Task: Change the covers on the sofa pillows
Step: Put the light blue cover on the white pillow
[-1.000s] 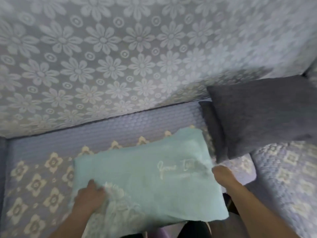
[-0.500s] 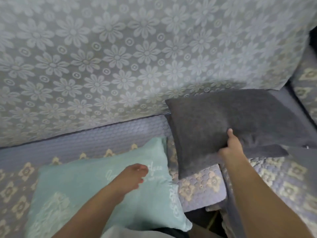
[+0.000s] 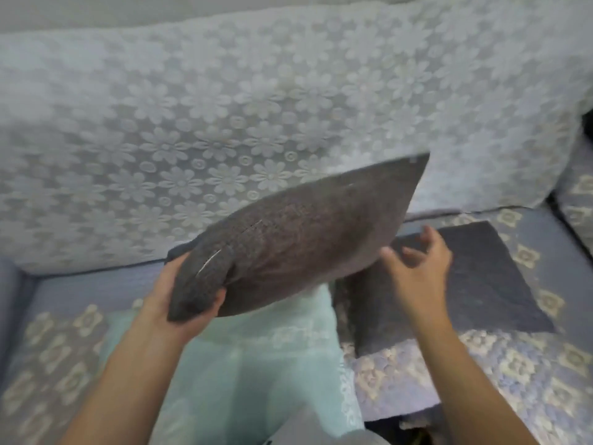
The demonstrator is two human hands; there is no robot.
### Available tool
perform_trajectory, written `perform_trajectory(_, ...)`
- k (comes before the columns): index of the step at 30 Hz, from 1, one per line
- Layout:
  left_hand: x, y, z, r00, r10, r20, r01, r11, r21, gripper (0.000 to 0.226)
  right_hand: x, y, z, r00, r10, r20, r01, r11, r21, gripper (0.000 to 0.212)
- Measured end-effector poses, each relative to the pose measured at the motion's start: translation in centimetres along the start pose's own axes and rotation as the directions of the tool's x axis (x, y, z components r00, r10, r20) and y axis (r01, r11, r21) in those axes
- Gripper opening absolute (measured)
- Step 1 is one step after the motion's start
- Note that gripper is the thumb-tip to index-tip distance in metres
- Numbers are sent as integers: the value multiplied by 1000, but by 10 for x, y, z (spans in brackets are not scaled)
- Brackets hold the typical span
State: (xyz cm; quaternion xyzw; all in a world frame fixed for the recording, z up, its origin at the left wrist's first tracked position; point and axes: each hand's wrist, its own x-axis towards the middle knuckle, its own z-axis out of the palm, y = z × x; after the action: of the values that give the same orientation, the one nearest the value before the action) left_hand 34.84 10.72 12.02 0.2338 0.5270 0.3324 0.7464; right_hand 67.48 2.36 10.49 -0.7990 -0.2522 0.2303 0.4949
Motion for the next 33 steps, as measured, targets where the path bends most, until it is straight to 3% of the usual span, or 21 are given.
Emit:
perform_trajectory(1,-14,9,-20,998,59,20,-60,996,60,22,-3,-5,13,999,27,-21,-28,999,-37,62)
perform_trajectory(2,-12,28,-34,979,152,-134,-131,979,156,23,-8,-11,29,999,-6,-38,2,995,-103,58)
perform_trajectory(3,-9,36,-70,881,274,-386,-148,934,325,32,-19,-17,57,995,-101,-28,93,974,-204,52)
perform_trajectory(4,-16,46,-95,864,280,-420,-79,897,435,34,-28,-24,79,980,-198,6,192,939,-286,45)
perform_trajectory(5,-20,54,-129,962,162,-218,-48,892,449,22,-38,-30,106,965,-252,75,263,910,-322,39)
perform_trajectory(6,-15,60,-171,983,150,-106,-59,806,589,13,-50,-36,140,955,-242,170,285,904,-317,35)
perform_trajectory(7,-13,55,-220,996,85,-22,-48,741,669,30,-56,-35,166,947,-181,266,265,909,-323,35)
perform_trajectory(9,-34,51,-301,994,-70,-86,110,636,764,50,-63,-27,210,902,11,431,190,887,-421,48)
perform_trajectory(12,-34,-3,-427,904,-253,-346,421,376,825,61,-86,10,255,752,430,499,-63,801,-595,94)
perform_trajectory(13,-31,-22,-452,838,-283,-466,544,368,754,71,-99,25,259,680,568,464,-221,762,-609,102)
perform_trajectory(14,-35,-32,-459,812,-346,-471,583,428,691,77,-114,39,259,575,678,457,-375,715,-590,101)
perform_trajectory(15,-38,-33,-449,801,-375,-466,589,630,506,72,-131,49,256,460,746,481,-508,666,-546,90)
perform_trajectory(16,-35,-33,-443,828,-357,-432,508,804,309,60,-148,56,260,400,757,517,-588,644,-489,74)
perform_trajectory(17,-28,-33,-439,837,-331,-437,415,903,109,41,-163,61,265,415,737,534,-610,661,-437,60)
perform_trajectory(19,-8,-27,-428,812,-317,-490,322,944,-78,16,-182,57,280,578,640,507,-544,765,-346,45)
perform_trajectory(21,4,-17,-430,808,-256,-531,310,951,14,29,-187,29,295,704,490,515,-400,872,-283,43)
perform_trajectory(24,24,7,-450,795,33,-606,174,944,280,29,-182,-29,310,814,263,518,-184,962,-200,40)
perform_trajectory(26,31,41,-459,700,248,-670,30,927,374,29,-179,-57,321,881,110,461,-46,988,-148,36)
perform_trajectory(30,45,122,-470,460,506,-730,-47,835,549,32,-173,-67,382,897,42,440,-18,998,-58,35)
perform_trajectory(32,57,154,-477,480,486,-730,55,814,578,34,-164,-65,417,841,118,528,-108,993,-51,36)
perform_trajectory(33,62,165,-478,530,443,-723,150,790,594,36,-160,-64,430,797,180,576,-181,982,-56,38)
